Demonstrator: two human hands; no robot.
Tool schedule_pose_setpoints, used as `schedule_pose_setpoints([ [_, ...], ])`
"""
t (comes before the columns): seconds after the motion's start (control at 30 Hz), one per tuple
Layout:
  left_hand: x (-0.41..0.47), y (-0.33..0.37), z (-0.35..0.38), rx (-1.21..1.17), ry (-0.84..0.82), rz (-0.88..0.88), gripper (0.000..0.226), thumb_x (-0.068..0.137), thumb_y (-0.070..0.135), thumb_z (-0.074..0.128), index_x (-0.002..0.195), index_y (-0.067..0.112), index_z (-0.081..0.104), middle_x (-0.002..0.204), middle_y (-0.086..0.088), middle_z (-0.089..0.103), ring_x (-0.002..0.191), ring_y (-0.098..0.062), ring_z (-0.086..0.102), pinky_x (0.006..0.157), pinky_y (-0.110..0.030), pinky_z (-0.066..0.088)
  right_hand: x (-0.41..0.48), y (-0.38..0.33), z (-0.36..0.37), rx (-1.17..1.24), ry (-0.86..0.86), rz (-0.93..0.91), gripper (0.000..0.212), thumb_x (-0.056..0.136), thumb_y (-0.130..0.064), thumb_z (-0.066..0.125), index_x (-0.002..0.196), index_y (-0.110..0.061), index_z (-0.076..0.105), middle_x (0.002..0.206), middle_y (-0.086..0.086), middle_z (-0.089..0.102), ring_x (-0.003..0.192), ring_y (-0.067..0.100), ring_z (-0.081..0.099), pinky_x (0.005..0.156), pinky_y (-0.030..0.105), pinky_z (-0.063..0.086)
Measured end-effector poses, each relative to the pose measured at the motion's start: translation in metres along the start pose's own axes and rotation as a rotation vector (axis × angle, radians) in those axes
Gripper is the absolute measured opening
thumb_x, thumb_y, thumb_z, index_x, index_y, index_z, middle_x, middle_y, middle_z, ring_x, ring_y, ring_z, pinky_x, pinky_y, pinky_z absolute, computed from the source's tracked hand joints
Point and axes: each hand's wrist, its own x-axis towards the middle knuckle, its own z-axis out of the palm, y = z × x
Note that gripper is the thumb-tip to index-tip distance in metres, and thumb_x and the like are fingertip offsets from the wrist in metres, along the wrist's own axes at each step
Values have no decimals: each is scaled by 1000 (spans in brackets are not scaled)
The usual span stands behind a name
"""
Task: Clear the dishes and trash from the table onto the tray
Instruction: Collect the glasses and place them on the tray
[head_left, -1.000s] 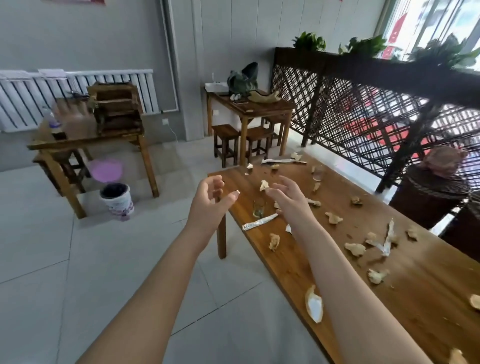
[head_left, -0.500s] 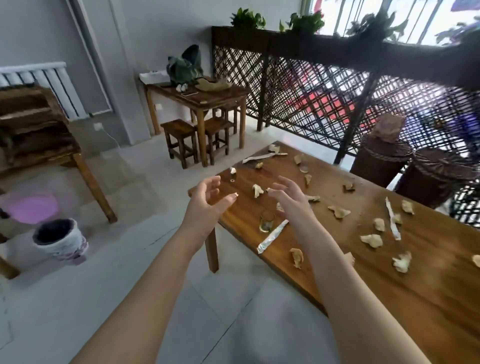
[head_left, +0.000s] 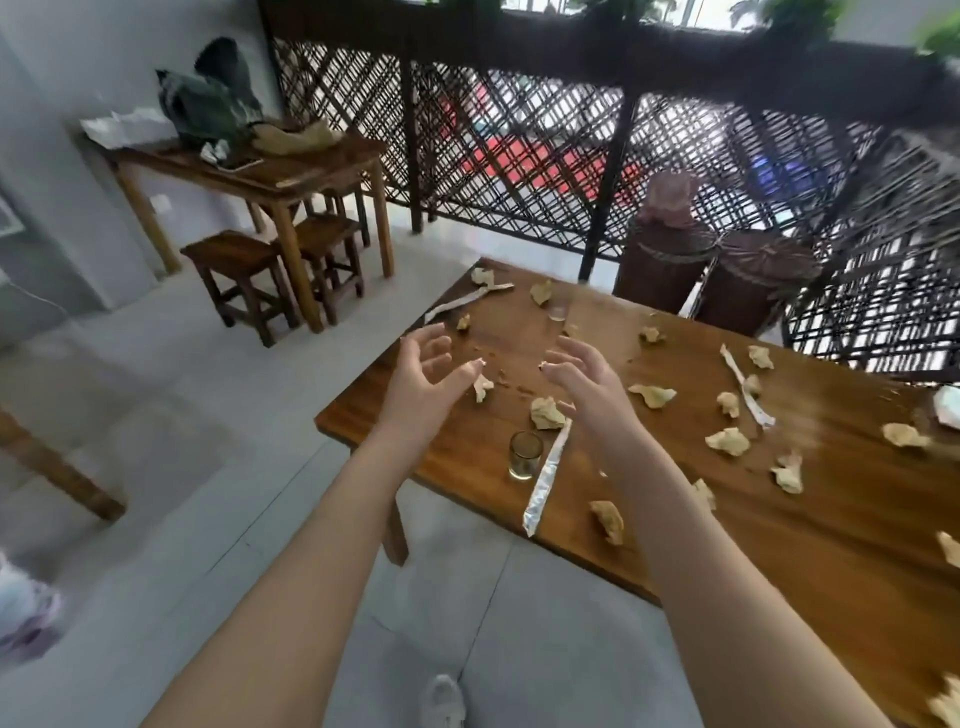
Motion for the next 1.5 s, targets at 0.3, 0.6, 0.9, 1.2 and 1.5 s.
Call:
schedule_pose_setpoints([
  [0.3,113,-6,18,24,-165,36,47,87,30,67,124,33,39,133,3,49,120,-14,51,100,-35,47,84,18,3,-10,98,28,48,92,-27,61,136,-21,44,125,-3,54,98,2,56,68,13,43],
  [0.6,171,-35,51,1,-396,2,46,86,24,68,125,26,43,127,2,53,118,-15,53,96,-35,49,98,59,0,12,289,168,47,89,-32,63,133,-23,47,123,-4,59,105,5,58,77,19,49],
  [0.9,214,-68,62,71,-714,-7,46,86,24,69,126,21,47,126,1,55,117,-13,54,93,-27,49,114,88,33,24,517,276,45,88,-28,66,130,-23,50,119,-7,61,109,7,57,79,16,47],
  [1.2,220,-102,67,100,-870,-120,35,89,25,66,120,25,50,105,10,63,99,-4,59,79,-18,49,103,144,62,-10,669,454,64,82,-29,73,138,-21,43,135,-4,51,123,8,45,95,24,37],
  [1.5,226,-123,80,135,-888,-219,32,91,26,64,119,26,49,109,9,62,99,-2,59,79,-17,49,102,192,72,-79,537,619,89,69,-24,85,143,-17,36,144,1,43,133,19,40,101,24,34],
])
